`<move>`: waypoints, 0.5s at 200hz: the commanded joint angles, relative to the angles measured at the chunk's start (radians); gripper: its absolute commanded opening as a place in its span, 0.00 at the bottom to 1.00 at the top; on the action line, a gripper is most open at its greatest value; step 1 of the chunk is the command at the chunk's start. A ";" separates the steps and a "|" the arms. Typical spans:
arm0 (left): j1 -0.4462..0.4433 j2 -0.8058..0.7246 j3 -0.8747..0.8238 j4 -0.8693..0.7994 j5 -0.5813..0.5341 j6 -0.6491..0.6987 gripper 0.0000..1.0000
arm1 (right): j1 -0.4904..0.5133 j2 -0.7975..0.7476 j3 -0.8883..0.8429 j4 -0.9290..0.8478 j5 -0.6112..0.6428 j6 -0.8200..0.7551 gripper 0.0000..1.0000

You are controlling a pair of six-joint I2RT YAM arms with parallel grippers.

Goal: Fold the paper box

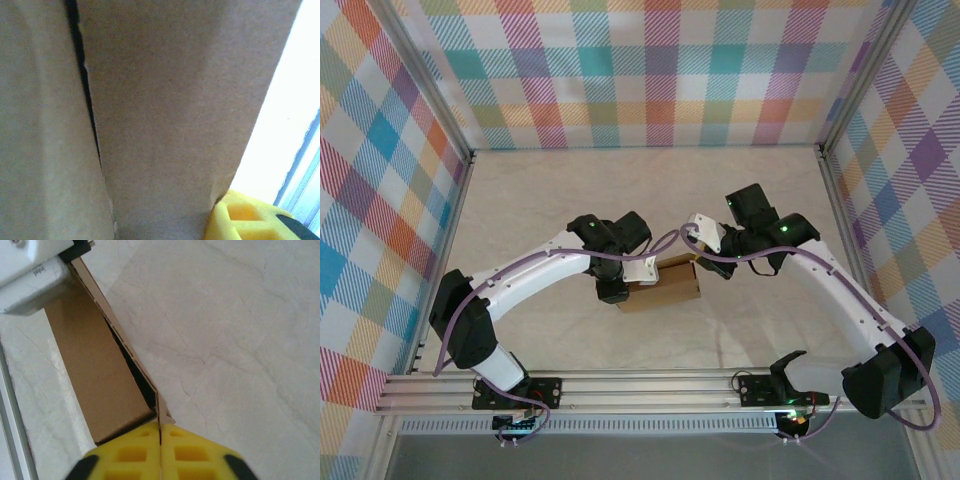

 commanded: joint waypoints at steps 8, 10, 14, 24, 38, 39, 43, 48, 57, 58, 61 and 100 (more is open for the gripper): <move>0.005 0.035 0.010 -0.035 0.040 -0.014 0.31 | 0.007 0.008 0.030 -0.017 -0.023 -0.016 0.00; 0.005 0.036 0.011 -0.035 0.038 -0.016 0.31 | 0.007 0.008 0.029 -0.017 -0.022 -0.016 0.00; 0.004 0.038 0.014 -0.033 0.037 -0.023 0.32 | 0.007 0.007 0.027 -0.016 -0.022 -0.014 0.00; 0.004 0.045 0.023 -0.030 0.031 -0.043 0.33 | 0.007 0.005 0.019 -0.013 -0.020 -0.006 0.00; 0.003 0.054 0.033 -0.019 0.022 -0.085 0.35 | 0.007 -0.002 -0.003 0.008 -0.011 0.018 0.00; 0.003 0.055 0.034 -0.017 0.022 -0.086 0.35 | 0.007 -0.003 -0.004 0.011 -0.009 0.019 0.00; 0.004 0.059 0.038 -0.014 0.018 -0.101 0.35 | 0.007 -0.006 -0.013 0.021 -0.004 0.033 0.00; 0.005 0.066 0.047 -0.012 0.014 -0.123 0.35 | 0.006 -0.006 -0.022 0.032 0.003 0.054 0.00; 0.005 0.083 0.066 -0.018 0.006 -0.159 0.35 | 0.007 -0.005 -0.033 0.051 0.013 0.102 0.00; 0.004 0.085 0.069 -0.019 0.006 -0.162 0.35 | 0.007 -0.006 -0.034 0.053 0.015 0.107 0.00; 0.003 0.091 0.075 -0.024 0.007 -0.169 0.35 | 0.007 -0.006 -0.038 0.058 0.019 0.123 0.00; -0.011 0.148 0.125 -0.059 -0.005 -0.203 0.36 | 0.006 -0.036 -0.112 0.171 0.089 0.330 0.00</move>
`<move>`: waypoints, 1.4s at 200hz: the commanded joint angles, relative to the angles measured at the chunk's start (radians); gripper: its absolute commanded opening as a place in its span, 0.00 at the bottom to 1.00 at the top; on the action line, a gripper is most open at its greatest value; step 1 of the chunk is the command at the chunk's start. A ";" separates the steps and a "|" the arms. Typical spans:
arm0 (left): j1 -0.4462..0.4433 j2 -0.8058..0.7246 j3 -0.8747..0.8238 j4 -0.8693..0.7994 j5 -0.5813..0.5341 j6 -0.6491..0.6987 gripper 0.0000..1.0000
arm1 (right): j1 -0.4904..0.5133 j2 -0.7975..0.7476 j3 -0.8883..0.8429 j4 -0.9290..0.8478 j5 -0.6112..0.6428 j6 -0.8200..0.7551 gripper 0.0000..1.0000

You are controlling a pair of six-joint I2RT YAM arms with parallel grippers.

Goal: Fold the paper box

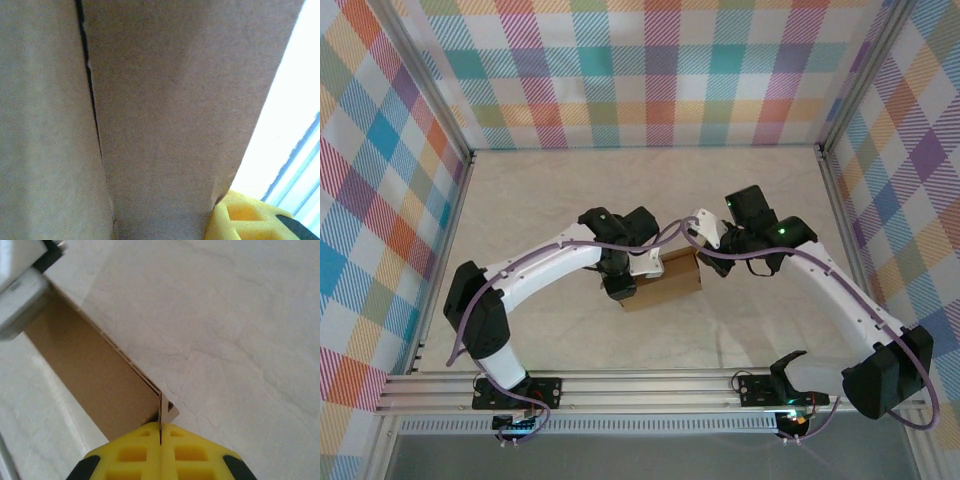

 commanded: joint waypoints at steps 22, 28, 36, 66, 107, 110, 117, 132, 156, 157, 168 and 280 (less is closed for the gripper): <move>-0.017 0.065 0.034 -0.007 -0.009 -0.071 0.36 | 0.007 -0.046 -0.086 0.137 0.044 0.290 0.00; -0.019 0.069 0.043 -0.010 -0.009 -0.075 0.37 | 0.007 -0.050 -0.096 0.156 0.048 0.325 0.00; -0.020 0.074 0.052 -0.014 -0.010 -0.082 0.37 | 0.007 -0.055 -0.108 0.176 0.040 0.357 0.00; -0.033 0.089 0.069 -0.017 -0.016 -0.093 0.39 | 0.010 -0.078 -0.162 0.234 0.031 0.444 0.00; -0.044 0.078 0.067 0.009 -0.034 -0.120 0.48 | 0.013 -0.121 -0.232 0.289 0.058 0.456 0.00; -0.044 0.080 0.068 0.008 -0.035 -0.120 0.48 | 0.012 -0.122 -0.238 0.293 0.061 0.459 0.00; -0.046 0.082 0.070 0.005 -0.035 -0.122 0.48 | 0.013 -0.125 -0.246 0.300 0.066 0.463 0.00; -0.048 0.087 0.071 0.004 -0.035 -0.126 0.48 | 0.012 -0.126 -0.264 0.319 0.070 0.473 0.00; -0.051 0.094 0.078 0.004 -0.036 -0.133 0.47 | 0.012 -0.124 -0.294 0.361 0.070 0.509 0.00; -0.051 0.094 0.078 0.004 -0.036 -0.133 0.47 | 0.013 -0.124 -0.294 0.362 0.070 0.510 0.00; -0.052 0.095 0.080 0.005 -0.045 -0.131 0.47 | 0.012 -0.122 -0.304 0.377 0.075 0.530 0.00; -0.064 0.045 0.099 0.046 -0.057 -0.160 0.90 | 0.014 -0.146 -0.390 0.433 0.114 0.522 0.00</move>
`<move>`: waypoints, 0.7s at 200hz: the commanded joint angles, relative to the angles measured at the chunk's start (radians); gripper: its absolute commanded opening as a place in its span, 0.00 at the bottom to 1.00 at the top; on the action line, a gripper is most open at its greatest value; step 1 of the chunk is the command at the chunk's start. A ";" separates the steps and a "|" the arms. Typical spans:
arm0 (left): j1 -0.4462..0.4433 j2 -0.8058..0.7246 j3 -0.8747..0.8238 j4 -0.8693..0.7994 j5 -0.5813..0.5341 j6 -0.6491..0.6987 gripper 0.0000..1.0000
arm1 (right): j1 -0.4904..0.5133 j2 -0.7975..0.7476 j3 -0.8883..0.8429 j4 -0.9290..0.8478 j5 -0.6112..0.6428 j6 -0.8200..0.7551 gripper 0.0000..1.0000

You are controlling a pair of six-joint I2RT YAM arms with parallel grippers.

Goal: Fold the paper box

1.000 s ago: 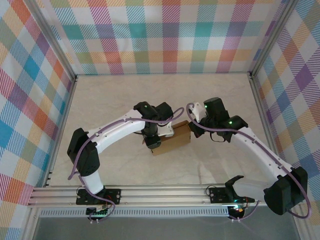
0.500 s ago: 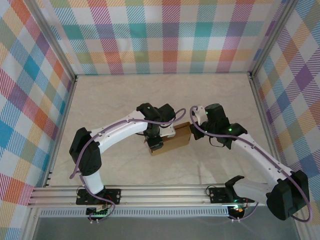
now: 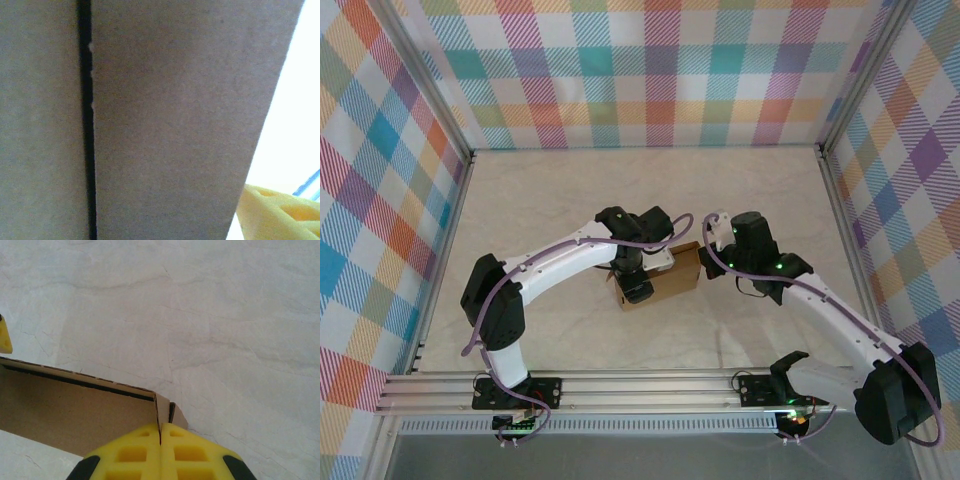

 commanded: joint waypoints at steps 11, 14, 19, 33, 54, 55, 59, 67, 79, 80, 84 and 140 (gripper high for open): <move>-0.022 -0.056 0.026 0.030 -0.015 -0.027 1.00 | 0.013 -0.012 -0.042 -0.030 0.014 -0.012 0.00; -0.023 -0.061 0.025 0.037 -0.023 -0.032 1.00 | 0.014 -0.013 -0.043 -0.029 0.014 -0.013 0.00; -0.026 -0.068 0.024 0.046 -0.035 -0.038 1.00 | 0.014 -0.016 -0.044 -0.027 0.016 -0.012 0.00; -0.031 -0.093 0.026 0.064 -0.048 -0.051 1.00 | 0.019 -0.020 -0.045 -0.026 0.020 -0.015 0.00; -0.040 -0.127 0.027 0.090 -0.069 -0.097 1.00 | 0.026 -0.026 -0.044 -0.026 0.028 -0.021 0.00; -0.040 -0.128 0.027 0.091 -0.069 -0.100 1.00 | 0.026 -0.026 -0.044 -0.026 0.028 -0.022 0.00; -0.041 -0.135 0.027 0.093 -0.072 -0.110 1.00 | 0.027 -0.026 -0.043 -0.027 0.030 -0.023 0.00; -0.041 -0.148 0.027 0.096 -0.078 -0.135 1.00 | 0.028 -0.027 -0.041 -0.028 0.031 -0.023 0.00; -0.041 -0.177 0.015 0.115 -0.087 -0.173 1.00 | 0.031 -0.026 -0.040 -0.027 0.034 -0.022 0.00; -0.041 -0.180 0.013 0.118 -0.087 -0.177 1.00 | 0.031 -0.026 -0.040 -0.027 0.034 -0.022 0.00; -0.041 -0.189 0.006 0.129 -0.088 -0.194 1.00 | 0.032 -0.025 -0.040 -0.029 0.035 -0.022 0.00; -0.039 -0.339 -0.101 0.159 -0.116 -0.374 0.96 | 0.047 -0.021 -0.022 -0.058 0.046 -0.014 0.00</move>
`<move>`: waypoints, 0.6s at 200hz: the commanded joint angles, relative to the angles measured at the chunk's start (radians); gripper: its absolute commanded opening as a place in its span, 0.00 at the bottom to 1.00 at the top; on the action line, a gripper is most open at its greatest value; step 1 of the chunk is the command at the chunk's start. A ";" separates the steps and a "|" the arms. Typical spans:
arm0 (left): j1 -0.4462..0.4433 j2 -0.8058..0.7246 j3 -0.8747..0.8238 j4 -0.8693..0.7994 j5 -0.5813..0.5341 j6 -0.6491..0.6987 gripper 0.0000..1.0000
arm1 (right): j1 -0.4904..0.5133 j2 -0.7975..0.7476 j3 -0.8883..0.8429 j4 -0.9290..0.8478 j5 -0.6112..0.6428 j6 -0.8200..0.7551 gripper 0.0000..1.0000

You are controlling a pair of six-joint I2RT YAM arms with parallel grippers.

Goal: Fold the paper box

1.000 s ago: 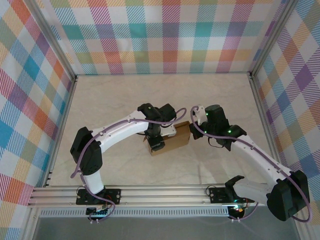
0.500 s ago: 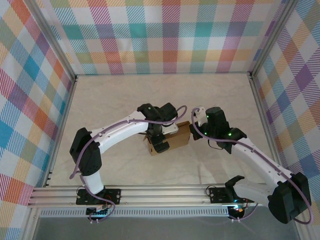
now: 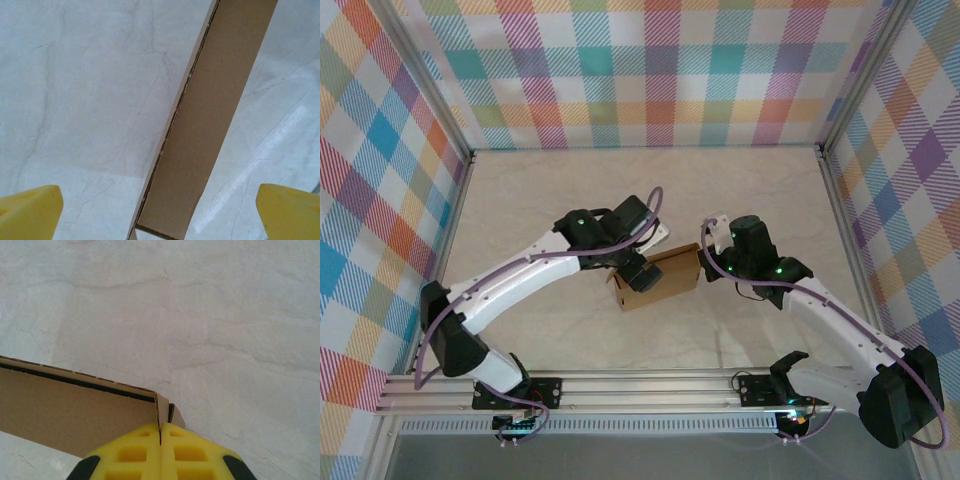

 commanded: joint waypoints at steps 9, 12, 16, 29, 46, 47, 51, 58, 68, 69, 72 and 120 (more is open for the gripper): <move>-0.004 -0.094 -0.069 -0.003 -0.072 -0.153 0.93 | 0.018 0.001 0.000 -0.078 0.010 -0.003 0.00; -0.002 -0.100 -0.072 -0.008 -0.077 -0.171 0.92 | 0.019 0.000 0.001 -0.078 0.010 -0.005 0.00; 0.000 -0.107 -0.079 -0.012 -0.081 -0.195 0.90 | 0.021 0.000 0.002 -0.080 0.012 -0.005 0.00; 0.005 -0.128 -0.104 -0.030 -0.078 -0.244 0.84 | 0.023 0.002 0.003 -0.086 0.014 -0.004 0.00; 0.012 -0.148 -0.137 -0.048 -0.055 -0.275 0.73 | 0.025 0.007 0.007 -0.096 0.014 -0.002 0.00; 0.013 -0.149 -0.138 -0.049 -0.054 -0.276 0.73 | 0.025 0.007 0.008 -0.095 0.014 -0.001 0.00; 0.014 -0.154 -0.147 -0.050 -0.049 -0.280 0.69 | 0.025 0.009 0.007 -0.096 0.015 -0.002 0.00; 0.019 -0.159 -0.157 -0.054 -0.045 -0.283 0.64 | 0.027 0.010 0.005 -0.098 0.015 -0.002 0.00; 0.028 -0.160 -0.167 -0.065 -0.045 -0.293 0.58 | 0.026 0.011 0.003 -0.095 0.016 -0.001 0.00; 0.029 -0.160 -0.168 -0.067 -0.046 -0.293 0.58 | 0.026 0.010 0.003 -0.096 0.017 -0.001 0.00; 0.033 -0.159 -0.169 -0.073 -0.045 -0.294 0.57 | 0.028 0.010 0.002 -0.096 0.018 -0.002 0.00; 0.054 -0.149 -0.176 -0.099 -0.057 -0.306 0.39 | 0.028 0.012 0.011 -0.099 0.018 -0.002 0.00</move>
